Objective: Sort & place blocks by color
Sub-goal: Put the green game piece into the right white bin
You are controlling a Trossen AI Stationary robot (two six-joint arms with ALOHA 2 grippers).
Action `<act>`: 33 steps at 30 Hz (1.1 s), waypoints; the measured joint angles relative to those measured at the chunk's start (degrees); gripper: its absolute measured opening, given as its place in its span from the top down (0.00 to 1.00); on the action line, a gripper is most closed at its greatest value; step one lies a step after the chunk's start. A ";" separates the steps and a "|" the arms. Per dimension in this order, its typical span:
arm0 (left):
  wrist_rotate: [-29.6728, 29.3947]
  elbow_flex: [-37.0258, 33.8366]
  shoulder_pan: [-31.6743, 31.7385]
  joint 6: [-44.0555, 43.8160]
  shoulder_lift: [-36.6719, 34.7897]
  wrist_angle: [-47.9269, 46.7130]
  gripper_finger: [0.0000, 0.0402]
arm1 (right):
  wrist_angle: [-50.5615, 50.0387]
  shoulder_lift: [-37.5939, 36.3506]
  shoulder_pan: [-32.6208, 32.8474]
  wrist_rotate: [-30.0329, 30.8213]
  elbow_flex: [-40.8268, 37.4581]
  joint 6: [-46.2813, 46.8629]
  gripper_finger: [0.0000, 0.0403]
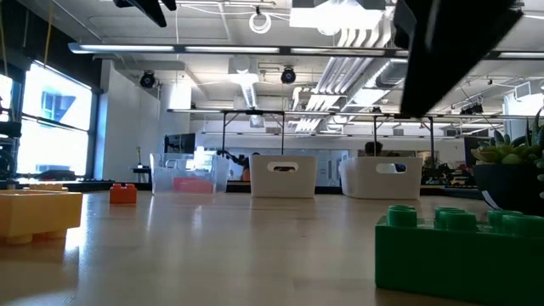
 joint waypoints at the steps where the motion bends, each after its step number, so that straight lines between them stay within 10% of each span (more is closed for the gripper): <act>1: -0.05 0.00 0.00 -0.43 0.00 0.00 0.45 | 0.33 0.63 0.39 0.00 0.00 -0.01 0.44; 33: -0.46 -0.02 0.00 -1.11 0.02 -1.55 0.45 | 5.31 6.47 2.80 3.93 -2.80 0.16 0.44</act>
